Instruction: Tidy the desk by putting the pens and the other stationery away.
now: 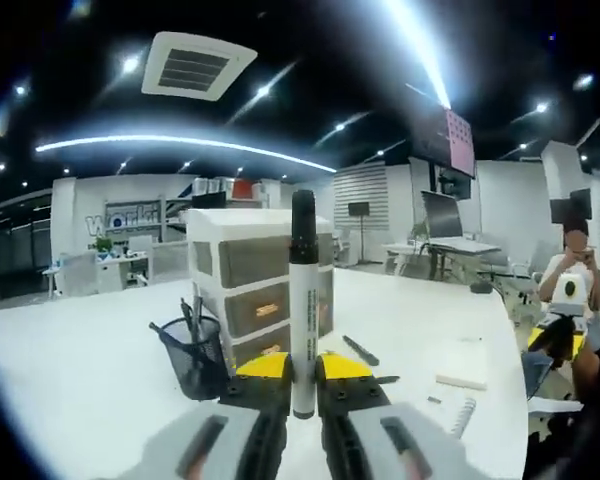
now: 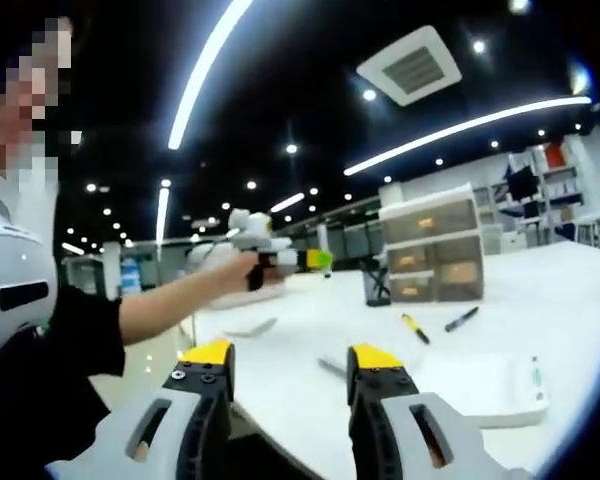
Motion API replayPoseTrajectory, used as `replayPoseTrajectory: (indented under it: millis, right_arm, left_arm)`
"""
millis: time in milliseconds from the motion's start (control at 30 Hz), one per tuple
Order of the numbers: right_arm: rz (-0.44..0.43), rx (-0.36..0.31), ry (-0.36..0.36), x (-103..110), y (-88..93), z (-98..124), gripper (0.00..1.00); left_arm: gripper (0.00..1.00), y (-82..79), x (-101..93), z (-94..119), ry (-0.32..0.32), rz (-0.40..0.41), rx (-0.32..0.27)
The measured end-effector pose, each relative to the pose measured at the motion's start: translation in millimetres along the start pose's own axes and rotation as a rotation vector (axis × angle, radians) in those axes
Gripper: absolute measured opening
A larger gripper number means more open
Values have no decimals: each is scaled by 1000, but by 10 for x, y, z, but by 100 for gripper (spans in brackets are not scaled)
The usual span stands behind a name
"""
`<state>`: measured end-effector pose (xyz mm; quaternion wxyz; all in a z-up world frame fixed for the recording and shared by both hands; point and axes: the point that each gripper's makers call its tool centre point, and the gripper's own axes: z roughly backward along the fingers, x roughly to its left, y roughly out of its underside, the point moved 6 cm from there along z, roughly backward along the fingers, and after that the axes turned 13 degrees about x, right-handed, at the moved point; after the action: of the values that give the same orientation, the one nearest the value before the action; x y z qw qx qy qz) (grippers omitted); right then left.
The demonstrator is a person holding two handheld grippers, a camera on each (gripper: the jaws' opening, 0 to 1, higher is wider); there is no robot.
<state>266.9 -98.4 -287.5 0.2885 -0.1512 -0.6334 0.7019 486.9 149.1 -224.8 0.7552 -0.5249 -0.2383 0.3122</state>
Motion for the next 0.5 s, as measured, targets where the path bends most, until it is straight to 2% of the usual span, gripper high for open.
replayPoseTrajectory:
  millis: [133, 167, 233, 300, 333, 500]
  right_arm:
    - [-8, -5, 5, -5, 14, 33, 42]
    - [-9, -4, 5, -4, 18, 36, 42]
    - [-9, 1, 8, -2, 30, 43, 42]
    - [-9, 4, 11, -4, 40, 59, 42]
    - [-9, 4, 13, -8, 43, 68, 42]
    - [-21, 0, 23, -47, 58, 115, 42]
  left_arm:
    - [10, -97, 172, -92, -34, 14, -15]
    - [10, -152, 287, -134, -41, 28, -26]
    - [10, -211, 388, -189, -53, 53, -35]
    - [10, -312, 651, -325, -66, 61, -34]
    - [10, -339, 715, -354, -74, 63, -34]
    - [11, -468, 946, -526, -90, 122, -35]
